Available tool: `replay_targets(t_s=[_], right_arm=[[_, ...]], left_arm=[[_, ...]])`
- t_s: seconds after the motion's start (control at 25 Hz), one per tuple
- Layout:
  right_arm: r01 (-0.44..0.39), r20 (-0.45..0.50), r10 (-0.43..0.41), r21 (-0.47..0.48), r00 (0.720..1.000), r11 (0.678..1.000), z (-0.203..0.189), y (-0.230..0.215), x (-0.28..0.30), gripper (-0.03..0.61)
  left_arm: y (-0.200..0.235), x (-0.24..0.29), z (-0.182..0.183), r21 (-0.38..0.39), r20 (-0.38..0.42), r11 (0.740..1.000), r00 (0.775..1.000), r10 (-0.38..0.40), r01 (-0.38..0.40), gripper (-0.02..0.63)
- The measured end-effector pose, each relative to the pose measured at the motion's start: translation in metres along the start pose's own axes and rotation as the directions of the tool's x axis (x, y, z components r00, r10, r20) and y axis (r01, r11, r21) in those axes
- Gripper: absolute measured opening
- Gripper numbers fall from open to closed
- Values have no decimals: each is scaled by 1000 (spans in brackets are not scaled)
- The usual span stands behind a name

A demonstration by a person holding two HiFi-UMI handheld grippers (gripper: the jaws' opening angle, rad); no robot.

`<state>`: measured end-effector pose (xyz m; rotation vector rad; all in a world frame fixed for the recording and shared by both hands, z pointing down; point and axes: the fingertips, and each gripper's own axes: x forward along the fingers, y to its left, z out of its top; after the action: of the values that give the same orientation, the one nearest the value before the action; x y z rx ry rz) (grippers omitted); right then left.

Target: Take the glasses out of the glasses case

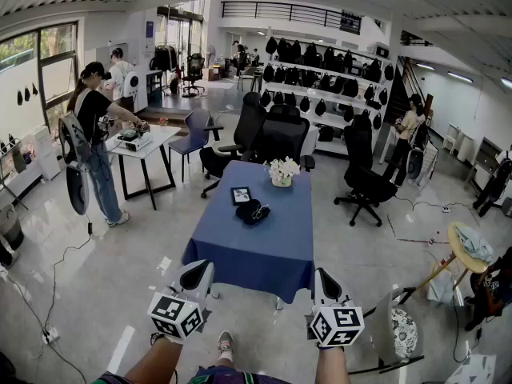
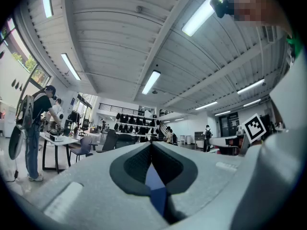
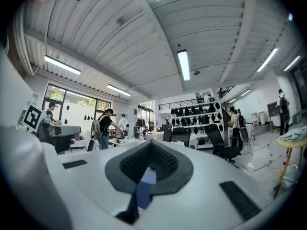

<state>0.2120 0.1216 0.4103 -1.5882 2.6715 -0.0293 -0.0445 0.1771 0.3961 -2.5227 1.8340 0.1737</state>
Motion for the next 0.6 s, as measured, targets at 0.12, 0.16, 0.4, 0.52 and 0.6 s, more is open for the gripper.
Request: replay_targets(t_s=[0.12, 0.16, 0.4, 0.52, 0.6], right_arm=[[-4, -1, 4, -2, 1000, 1000, 1, 1, 2, 0], [-6, -1, 6, -4, 1000, 1000, 1, 2, 3, 0], [-8, 6, 9, -21, 1000, 1000, 3, 8, 1, 0], [-11, 15, 11, -14, 1000, 1000, 3, 8, 3, 0], [-16, 21, 16, 0, 1000, 1000, 4, 10, 6, 0]], left_arm=[[3, 1, 1, -5, 2, 1000, 1000, 1, -1, 15], [4, 2, 0, -6, 3, 1000, 1000, -1, 1, 15], [2, 0, 1, -6, 6, 1000, 1000, -13, 13, 15], [3, 0, 2, -5, 8, 1000, 1000, -14, 14, 15], [7, -1, 1, -9, 5, 1000, 1000, -11, 11, 15]])
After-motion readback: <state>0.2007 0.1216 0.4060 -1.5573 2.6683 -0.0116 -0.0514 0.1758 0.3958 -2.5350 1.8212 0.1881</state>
